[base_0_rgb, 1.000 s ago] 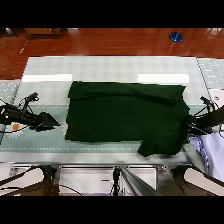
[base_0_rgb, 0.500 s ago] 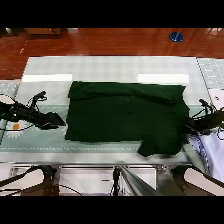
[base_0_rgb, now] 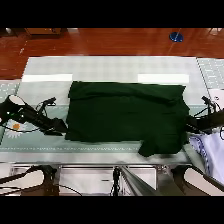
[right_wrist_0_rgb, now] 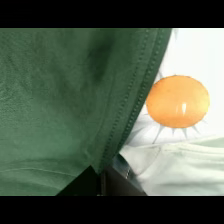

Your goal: Fold the shirts.

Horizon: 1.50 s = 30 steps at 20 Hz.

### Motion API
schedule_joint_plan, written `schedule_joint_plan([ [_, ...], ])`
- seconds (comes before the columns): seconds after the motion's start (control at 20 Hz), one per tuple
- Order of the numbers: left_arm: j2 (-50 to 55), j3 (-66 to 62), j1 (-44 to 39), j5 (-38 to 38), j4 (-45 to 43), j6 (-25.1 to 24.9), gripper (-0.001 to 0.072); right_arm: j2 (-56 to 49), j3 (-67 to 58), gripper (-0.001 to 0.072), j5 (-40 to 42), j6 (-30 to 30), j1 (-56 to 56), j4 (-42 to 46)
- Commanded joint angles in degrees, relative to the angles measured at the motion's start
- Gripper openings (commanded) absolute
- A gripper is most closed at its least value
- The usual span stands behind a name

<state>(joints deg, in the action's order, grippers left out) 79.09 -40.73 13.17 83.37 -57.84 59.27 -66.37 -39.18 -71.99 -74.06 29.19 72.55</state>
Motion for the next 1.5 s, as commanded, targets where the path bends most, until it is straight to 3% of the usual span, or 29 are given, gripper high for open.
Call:
schedule_joint_plan([
  [0.0, 2.5, 0.0, -3.9, -2.3, -1.3, 3.3, 0.0720, 0.2, 0.0, 0.0022, -0.1, 0.0, 0.0, 0.0],
  [0.1, 4.2, 0.0, -7.0, -6.2, -1.2, 6.2, 0.0676, 0.2, 0.0, 0.0022, -0.4, 0.0, 0.0, -0.1],
  [0.15, 4.9, 0.0, -8.3, -9.1, -1.0, 8.0, 0.0548, 0.2, 0.0, 0.0022, -0.6, 0.0, 0.0, -0.1],
  [0.25, 5.7, 0.0, -10.3, -15.0, -1.1, 10.3, 0.0135, 0.2, 0.0, 0.0022, -1.0, 0.1, 0.0, -0.2],
  [0.3, 5.7, 0.0, -10.3, -15.4, -1.0, 10.2, 0.0021, 0.2, 0.0, 0.0022, -1.5, 0.1, 0.0, -0.6],
  [0.55, 0.3, -0.2, -8.5, -6.0, -0.7, 6.4, 0.0019, 5.5, -0.6, 0.0022, -3.8, 3.3, 0.0, -8.3],
  [0.65, -6.2, -0.3, -6.2, -6.7, -0.5, 6.4, 0.0019, 9.6, -2.7, 0.0020, -6.1, 5.2, 0.0, -10.9],
  [0.85, -13.7, -3.1, -1.7, -11.1, 6.0, 6.4, 0.0018, 12.4, -6.6, 0.0018, -1.9, 3.6, 0.0, -17.3],
  [1.0, -9.8, -9.2, -4.3, -16.6, 10.3, 6.3, 0.0018, 8.7, -8.4, 0.0018, 1.1, 3.6, 0.0, -21.8],
  [1.2, -0.5, -22.6, -7.4, -17.3, 10.8, 6.3, 0.0018, 2.5, -13.6, 0.0018, 6.3, 4.4, 0.0, -27.3],
  [1.45, 10.4, -36.3, -6.8, -18.4, 14.7, 7.4, 0.0018, -6.8, -22.9, 0.0018, 12.1, 3.3, 0.0, -27.6],
])
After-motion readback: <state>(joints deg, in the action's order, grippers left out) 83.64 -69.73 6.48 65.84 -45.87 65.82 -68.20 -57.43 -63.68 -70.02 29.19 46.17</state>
